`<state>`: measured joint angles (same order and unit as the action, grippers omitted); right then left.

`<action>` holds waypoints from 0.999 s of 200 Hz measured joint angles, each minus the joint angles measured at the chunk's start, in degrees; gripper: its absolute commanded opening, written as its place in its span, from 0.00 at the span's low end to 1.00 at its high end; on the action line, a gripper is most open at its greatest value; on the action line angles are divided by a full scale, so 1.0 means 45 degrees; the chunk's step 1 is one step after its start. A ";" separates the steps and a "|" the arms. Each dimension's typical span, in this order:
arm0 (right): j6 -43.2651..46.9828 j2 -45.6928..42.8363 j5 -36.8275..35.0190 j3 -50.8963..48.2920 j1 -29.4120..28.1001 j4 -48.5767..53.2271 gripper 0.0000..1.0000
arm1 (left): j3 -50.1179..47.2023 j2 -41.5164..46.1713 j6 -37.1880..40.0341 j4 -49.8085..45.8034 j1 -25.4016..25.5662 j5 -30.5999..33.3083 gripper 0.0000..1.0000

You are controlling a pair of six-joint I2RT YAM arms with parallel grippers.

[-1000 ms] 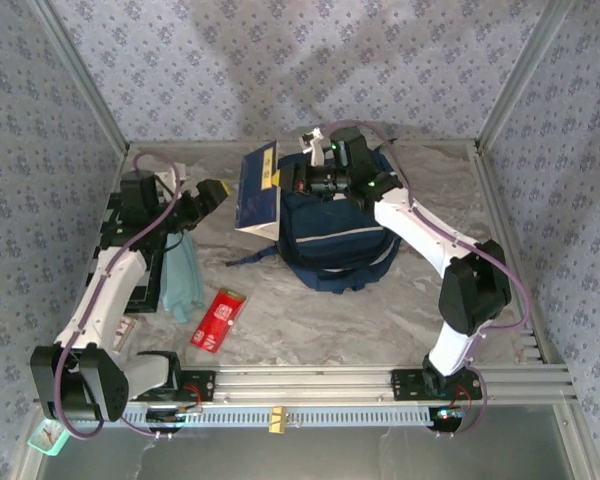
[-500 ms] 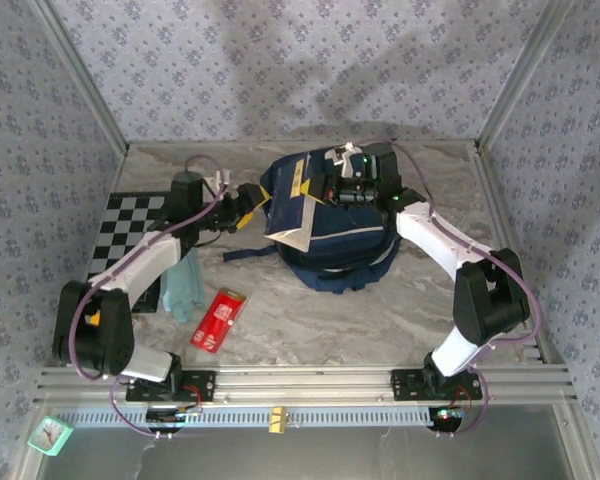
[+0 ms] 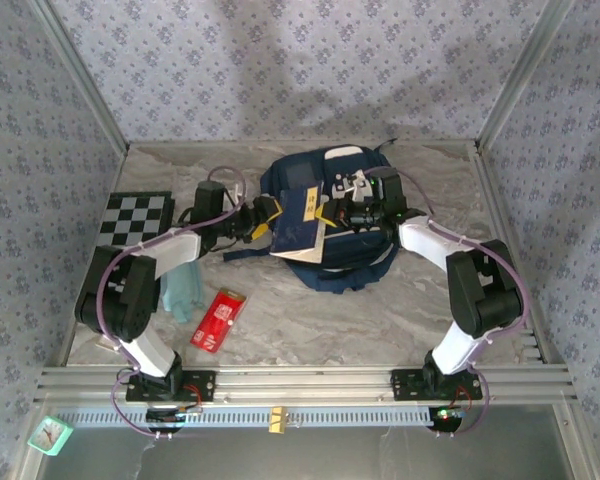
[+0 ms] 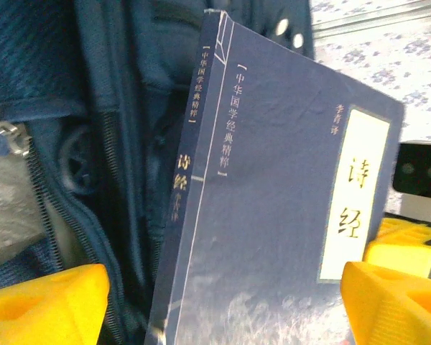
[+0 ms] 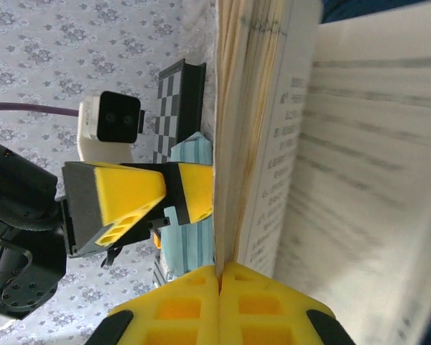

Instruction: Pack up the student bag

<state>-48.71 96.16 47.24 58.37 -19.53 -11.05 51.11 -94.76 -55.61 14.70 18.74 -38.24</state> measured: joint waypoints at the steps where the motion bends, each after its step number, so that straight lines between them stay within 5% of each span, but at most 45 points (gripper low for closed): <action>1: 0.0000 0.0015 -0.0005 -0.0005 0.0005 -0.0005 0.00 | -0.0010 -0.0005 0.0000 0.0005 0.0000 -0.0010 0.80; 122: 0.0199 0.0894 -0.0024 -0.0049 0.0005 -0.0121 0.00 | 0.0039 -0.1472 0.0340 -0.0481 0.0330 -0.0272 0.79; 200: 0.1350 0.0957 -0.1141 -0.0053 0.0034 0.1525 0.00 | 0.0029 -0.1540 0.0243 0.0359 0.0670 -0.0976 0.53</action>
<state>-42.63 100.47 42.11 58.13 -19.38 -4.19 51.24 -101.69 -54.52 16.32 21.76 -42.63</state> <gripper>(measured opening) 0.053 0.571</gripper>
